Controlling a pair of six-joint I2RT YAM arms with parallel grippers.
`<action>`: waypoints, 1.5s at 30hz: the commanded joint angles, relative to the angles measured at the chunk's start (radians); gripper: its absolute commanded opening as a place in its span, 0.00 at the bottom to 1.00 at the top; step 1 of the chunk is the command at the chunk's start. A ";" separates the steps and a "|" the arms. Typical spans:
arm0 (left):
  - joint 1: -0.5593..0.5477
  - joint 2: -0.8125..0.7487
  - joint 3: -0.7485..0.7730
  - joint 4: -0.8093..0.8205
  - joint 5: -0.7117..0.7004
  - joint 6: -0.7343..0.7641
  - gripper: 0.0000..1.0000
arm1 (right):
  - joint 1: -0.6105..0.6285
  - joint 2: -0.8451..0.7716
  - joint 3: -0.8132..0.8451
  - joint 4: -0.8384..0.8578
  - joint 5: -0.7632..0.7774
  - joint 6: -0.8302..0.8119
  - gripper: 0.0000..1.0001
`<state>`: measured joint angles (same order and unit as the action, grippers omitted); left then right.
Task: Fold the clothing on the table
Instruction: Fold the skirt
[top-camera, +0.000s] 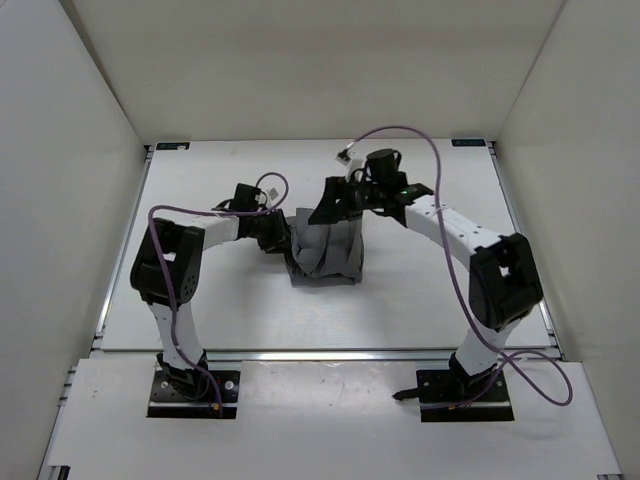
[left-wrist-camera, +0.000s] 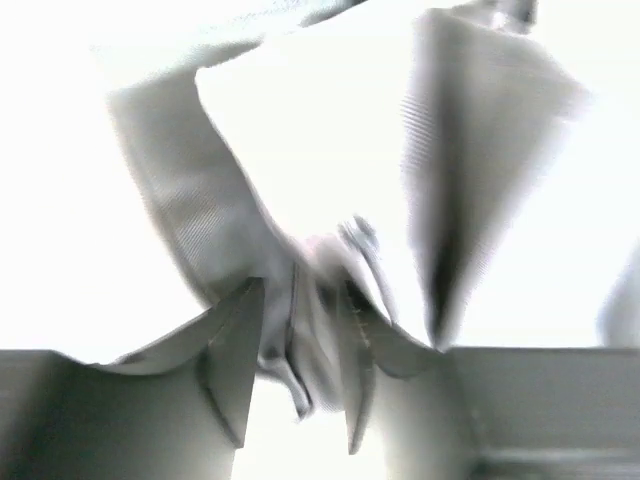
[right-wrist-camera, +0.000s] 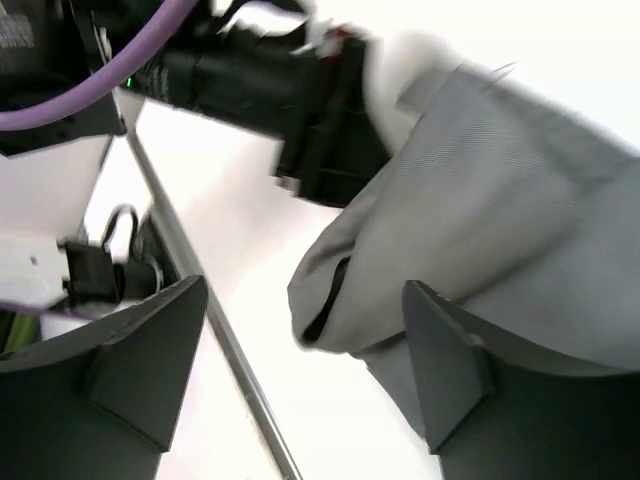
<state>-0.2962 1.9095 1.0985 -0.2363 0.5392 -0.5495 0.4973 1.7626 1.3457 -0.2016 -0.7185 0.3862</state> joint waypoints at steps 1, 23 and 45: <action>0.052 -0.160 -0.009 0.002 0.010 -0.003 0.48 | -0.077 -0.135 -0.032 0.031 0.066 -0.012 0.75; -0.155 -0.359 0.031 0.016 -0.088 -0.026 0.38 | 0.014 0.155 0.043 -0.122 0.175 -0.142 0.05; -0.132 -0.214 -0.048 -0.096 -0.395 0.089 0.15 | -0.088 0.109 -0.172 -0.052 0.248 -0.179 0.00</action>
<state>-0.4538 1.7393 1.0649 -0.3477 0.1413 -0.4706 0.4187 1.9152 1.1873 -0.2707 -0.5003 0.2390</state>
